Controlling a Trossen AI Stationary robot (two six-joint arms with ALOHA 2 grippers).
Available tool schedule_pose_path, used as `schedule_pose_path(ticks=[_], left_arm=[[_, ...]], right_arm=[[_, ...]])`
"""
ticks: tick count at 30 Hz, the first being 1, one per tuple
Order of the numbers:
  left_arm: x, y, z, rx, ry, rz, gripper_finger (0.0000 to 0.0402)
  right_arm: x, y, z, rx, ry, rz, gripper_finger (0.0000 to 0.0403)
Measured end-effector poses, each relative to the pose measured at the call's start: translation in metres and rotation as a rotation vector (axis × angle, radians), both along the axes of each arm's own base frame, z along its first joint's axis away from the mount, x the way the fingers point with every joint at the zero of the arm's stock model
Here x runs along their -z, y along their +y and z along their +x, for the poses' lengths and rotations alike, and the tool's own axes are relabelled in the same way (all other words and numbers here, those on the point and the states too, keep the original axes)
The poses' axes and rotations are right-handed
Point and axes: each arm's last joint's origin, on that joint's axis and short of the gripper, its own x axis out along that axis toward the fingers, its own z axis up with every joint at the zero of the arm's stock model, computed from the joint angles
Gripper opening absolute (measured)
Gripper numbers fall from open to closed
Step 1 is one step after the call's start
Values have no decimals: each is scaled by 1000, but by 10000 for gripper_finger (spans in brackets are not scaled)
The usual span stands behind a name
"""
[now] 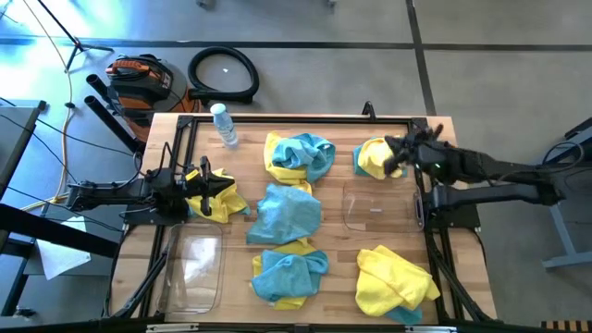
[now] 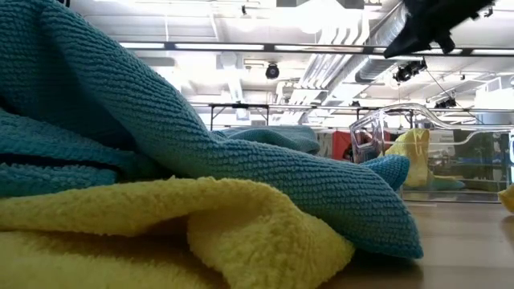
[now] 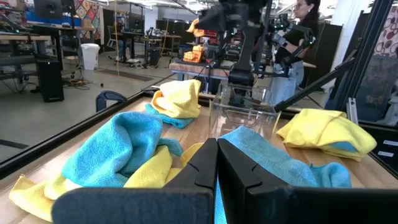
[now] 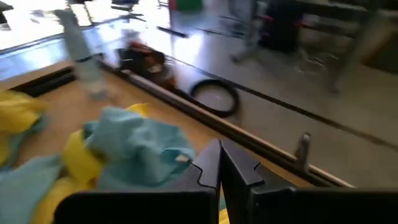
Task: Sort microfiber towel by color & place in baskets
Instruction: Put the yellow microfiber towel into the right transparent bin
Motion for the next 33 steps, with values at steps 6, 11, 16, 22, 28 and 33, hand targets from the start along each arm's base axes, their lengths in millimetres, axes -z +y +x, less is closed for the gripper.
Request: schedule_pose_path(ticks=[6,11,16,22,28,33], left_arm=[[0,0,0,0,0,0,0],[0,0,0,0,0,0,0],[0,0,0,0,0,0,0],[0,0,0,0,0,0,0],[0,0,0,0,-1,0,0],[0,0,0,0,0,0,0]], right_arm=[[-27,-26,19,134,99,199,12],[-36,-48,23,253,215,342,42],[-28,-68,22,372,258,494,94],[-6,-90,29,467,331,669,164],[20,-109,48,479,430,781,232],[48,-121,56,500,529,869,271]])
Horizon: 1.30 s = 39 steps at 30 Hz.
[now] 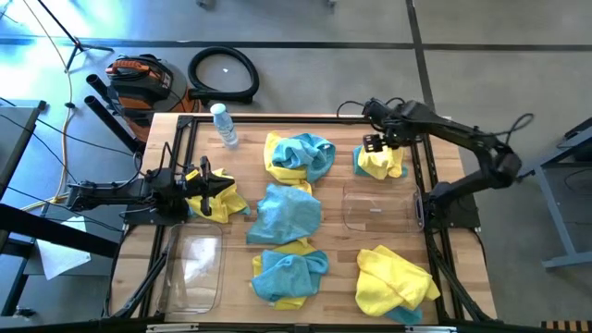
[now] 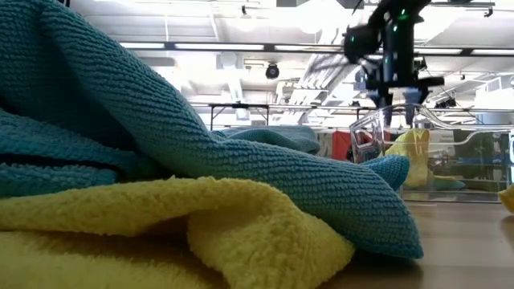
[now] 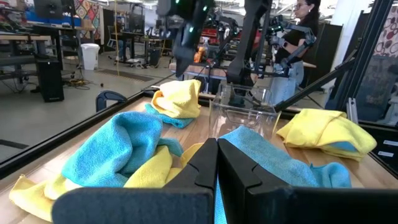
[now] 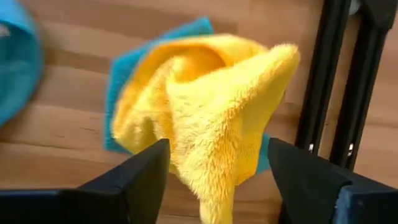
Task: Sort microfiber towel by color & place in baskets
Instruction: Put the yellow microfiber towel into the right transparent bin
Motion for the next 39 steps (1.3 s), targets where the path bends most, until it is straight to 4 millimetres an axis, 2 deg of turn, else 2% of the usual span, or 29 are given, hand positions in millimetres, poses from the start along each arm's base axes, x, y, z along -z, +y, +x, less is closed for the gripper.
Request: schedule_pose_path(ticks=[3,7,13,17,23,25,27,30,34,39], left_arm=[[0,0,0,0,0,0,0],[0,0,0,0,0,0,0],[0,0,0,0,0,0,0],[0,0,0,0,0,0,0],[0,0,0,0,0,0,0],[0,0,0,0,0,0,0],[0,0,0,0,0,0,0],[0,0,0,0,0,0,0],[0,0,0,0,-1,0,0],[0,0,0,0,0,0,0]], right_arm=[[27,-6,-3,13,-8,78,277],[57,-9,-12,37,-30,87,277],[71,-11,-14,8,-60,50,257],[71,-11,-14,7,-58,48,187],[69,-10,-14,12,-55,62,23],[63,-10,-13,17,-63,56,13],[55,-9,-12,29,-64,59,25],[34,-5,-13,44,-67,59,27],[-9,9,-14,54,-70,6,5],[-73,36,-20,57,-171,-85,10]])
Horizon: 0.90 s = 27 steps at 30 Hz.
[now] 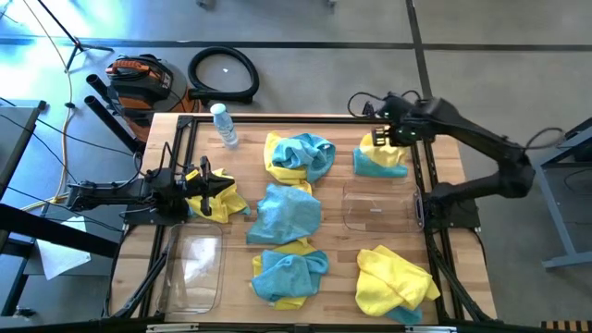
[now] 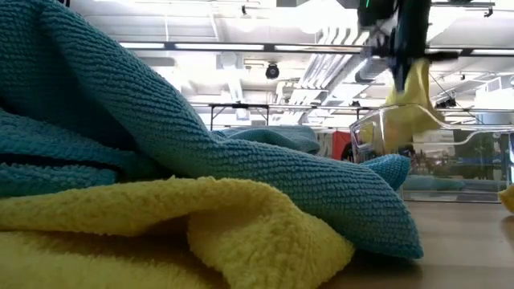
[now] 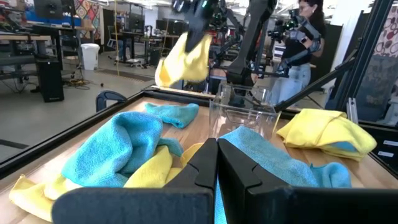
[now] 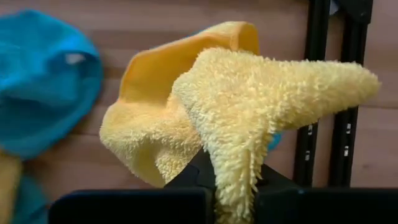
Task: Sort microfiber towel by color & place in baskets
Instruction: Put the yellow microfiber towel into the right transparent bin
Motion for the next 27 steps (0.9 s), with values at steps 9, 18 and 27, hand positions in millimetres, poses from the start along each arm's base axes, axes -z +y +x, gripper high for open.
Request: schedule_pose_path(ticks=[9,18,27], left_arm=[[0,0,0,0,0,0,0],[0,0,0,0,-1,0,0],[0,0,0,0,0,0,0]], right_arm=[[-74,62,-12,-164,-208,-87,2],[-54,129,-7,-288,-169,3,1],[11,161,0,-251,-63,13,1]])
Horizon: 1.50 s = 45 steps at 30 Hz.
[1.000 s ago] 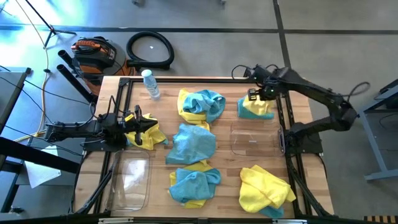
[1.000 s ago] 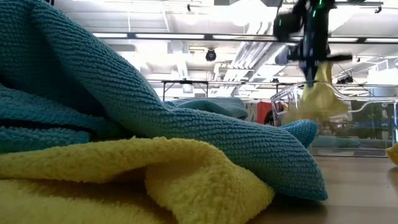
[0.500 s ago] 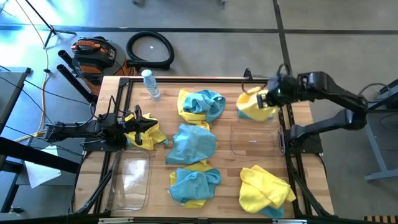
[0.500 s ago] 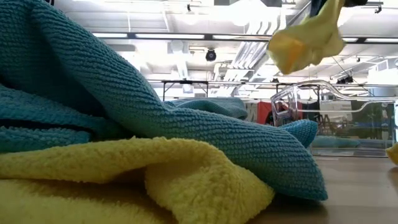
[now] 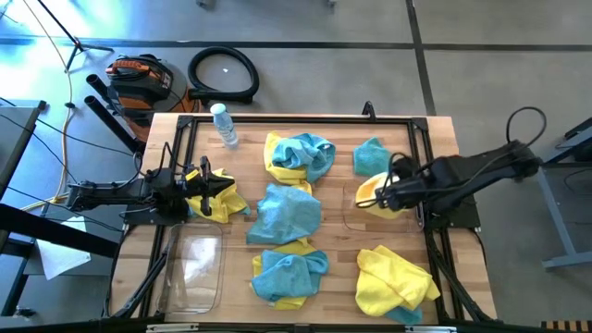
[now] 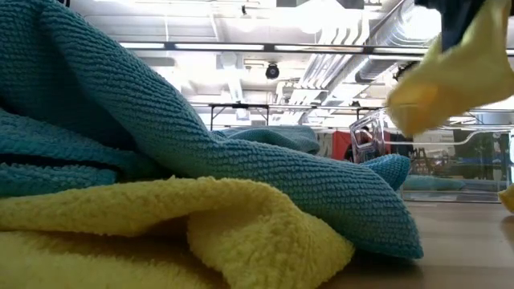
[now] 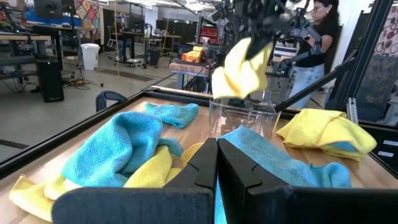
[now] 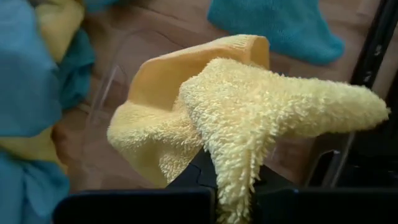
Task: Sort microfiber towel by color & place in baskets
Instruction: Put the yellow microfiber towel into the right transparent bin
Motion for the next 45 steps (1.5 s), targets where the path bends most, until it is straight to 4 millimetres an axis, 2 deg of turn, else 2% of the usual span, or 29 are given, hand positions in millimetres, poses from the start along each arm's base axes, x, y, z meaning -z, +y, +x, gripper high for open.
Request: schedule_pose_path(ticks=[6,12,19,25,33,38,42,45], left_arm=[[0,0,0,0,0,0,0],[0,0,0,0,0,0,0],[0,0,0,0,0,0,0],[0,0,0,0,0,0,0],[0,0,0,0,0,0,0],[0,0,0,0,0,0,0],[0,0,0,0,0,0,0],[0,0,0,0,0,0,0]], right_arm=[[50,3,10,10,-7,31,1],[91,-2,11,73,3,54,1],[123,-3,9,159,-39,101,8],[136,-3,8,173,-54,132,67],[135,-2,11,193,-52,147,153],[101,0,14,190,-99,179,176],[65,-1,12,241,-83,173,174],[46,-1,17,245,-135,152,164]])
